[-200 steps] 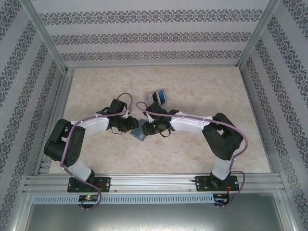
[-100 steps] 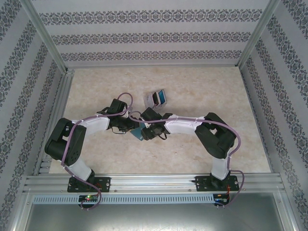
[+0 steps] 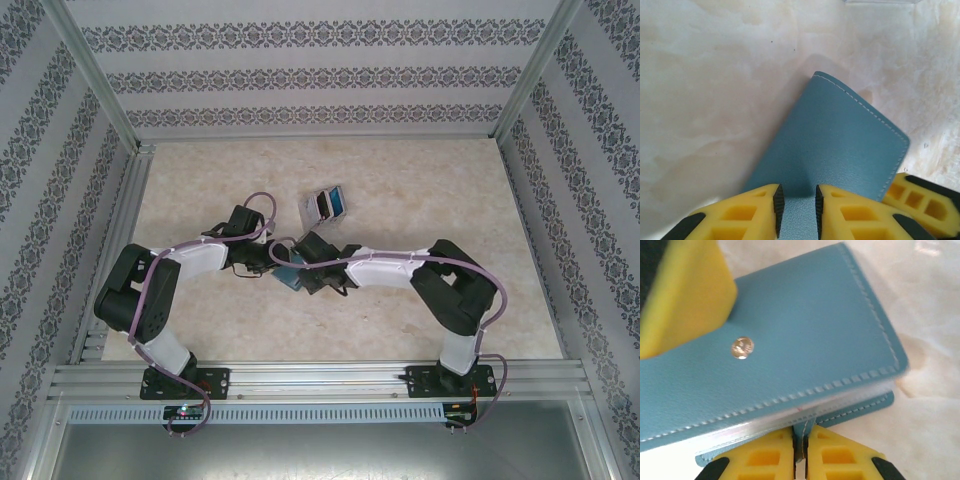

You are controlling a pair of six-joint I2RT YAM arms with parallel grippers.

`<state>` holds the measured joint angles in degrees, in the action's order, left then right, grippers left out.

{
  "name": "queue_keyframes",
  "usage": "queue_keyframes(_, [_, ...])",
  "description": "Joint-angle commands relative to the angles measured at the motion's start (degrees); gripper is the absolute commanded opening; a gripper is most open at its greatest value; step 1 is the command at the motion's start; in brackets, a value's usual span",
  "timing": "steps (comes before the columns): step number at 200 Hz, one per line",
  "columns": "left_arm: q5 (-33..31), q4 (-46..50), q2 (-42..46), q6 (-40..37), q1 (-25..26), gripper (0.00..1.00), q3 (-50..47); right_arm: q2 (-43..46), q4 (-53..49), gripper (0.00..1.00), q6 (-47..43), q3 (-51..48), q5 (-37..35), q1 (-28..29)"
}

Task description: Put the credit cards into the card holder

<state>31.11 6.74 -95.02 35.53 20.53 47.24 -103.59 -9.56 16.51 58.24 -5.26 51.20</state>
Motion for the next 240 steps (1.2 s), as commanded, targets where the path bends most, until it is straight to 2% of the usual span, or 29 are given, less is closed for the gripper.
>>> queue_keyframes(1, [-3.54,0.73,-2.42,-1.72,-0.2,0.28,-1.84,5.42,6.08,0.07,0.63,-4.16,-3.84,-0.25])
queue_keyframes(41, [-2.44,-1.27,-3.98,-0.95,-0.19,0.28,-2.42,9.11,18.72,0.06,1.03,-9.72,1.22,-1.93])
queue_keyframes(102, [-2.23,-0.96,-4.29,-1.08,-0.21,0.27,-2.13,6.5,41.06,0.05,8.35,-19.89,5.69,-4.86])
queue_keyframes(144, [-1.66,-1.39,-5.08,-0.78,-0.16,0.27,-1.76,4.49,51.72,0.06,10.02,-23.6,7.79,-5.14])
queue_keyframes(171, [-1.34,-1.13,-5.08,-0.81,-0.16,0.27,-1.33,2.82,57.88,0.1,10.47,-25.3,10.31,-5.41])
queue_keyframes(197, [-1.1,-1.05,-4.74,-0.66,-0.23,0.27,-1.18,3.65,57.53,0.19,10.76,-25.7,11.65,-5.97])
queue_keyframes(216, [-0.52,-0.89,-4.47,-0.55,-0.2,0.27,-1.27,6.72,55.09,0.37,12.51,-26.64,13.08,-7.21])
queue_keyframes(240, [-0.74,0.24,-3.39,-1.06,-0.21,0.27,-1.32,11.97,48.34,0.39,16.14,-26.88,15.04,-9.36])
